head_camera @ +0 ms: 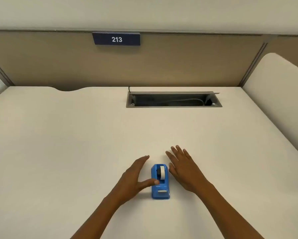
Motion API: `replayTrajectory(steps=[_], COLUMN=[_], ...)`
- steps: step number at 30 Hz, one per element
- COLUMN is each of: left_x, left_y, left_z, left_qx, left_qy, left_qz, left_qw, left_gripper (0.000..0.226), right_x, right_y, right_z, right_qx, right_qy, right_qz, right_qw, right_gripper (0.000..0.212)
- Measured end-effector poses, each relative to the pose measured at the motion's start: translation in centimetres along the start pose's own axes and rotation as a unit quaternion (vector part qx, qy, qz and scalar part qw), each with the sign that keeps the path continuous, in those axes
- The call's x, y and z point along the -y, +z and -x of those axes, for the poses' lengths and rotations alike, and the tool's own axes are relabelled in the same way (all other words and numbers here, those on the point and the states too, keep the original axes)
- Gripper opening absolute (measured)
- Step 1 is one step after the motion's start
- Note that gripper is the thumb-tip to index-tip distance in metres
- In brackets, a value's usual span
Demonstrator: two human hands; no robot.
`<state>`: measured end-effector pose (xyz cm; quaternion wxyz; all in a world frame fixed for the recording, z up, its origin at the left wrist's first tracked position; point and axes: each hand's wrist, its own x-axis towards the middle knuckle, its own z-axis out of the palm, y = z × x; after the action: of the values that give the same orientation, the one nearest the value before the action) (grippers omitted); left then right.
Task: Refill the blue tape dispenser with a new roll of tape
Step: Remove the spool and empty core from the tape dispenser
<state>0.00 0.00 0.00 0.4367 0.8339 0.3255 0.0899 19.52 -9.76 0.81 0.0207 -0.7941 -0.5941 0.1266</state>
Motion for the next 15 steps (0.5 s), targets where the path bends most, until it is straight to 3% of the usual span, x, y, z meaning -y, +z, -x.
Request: replayTrajectory(steps=[7, 15], left_x=[-0.2, -0.1], left_y=[1.5, 1.6], left_z=[0.6, 0.4], left_qx=[0.068, 0.021], left_qy=[0.014, 0.045], left_qz=[-0.021, -0.040], left_qw=[0.997, 0.998], left_gripper=[0.098, 0.088], right_x=[-0.1, 0.6], right_y=[1.7, 2.1], right_z=[2.3, 2.8], right_qx=[0.031, 0.002], right_qy=[-0.007, -0.038], right_qz=[-0.085, -0.163], right_qw=[0.996, 0.986], right_gripper=[0.050, 0.050])
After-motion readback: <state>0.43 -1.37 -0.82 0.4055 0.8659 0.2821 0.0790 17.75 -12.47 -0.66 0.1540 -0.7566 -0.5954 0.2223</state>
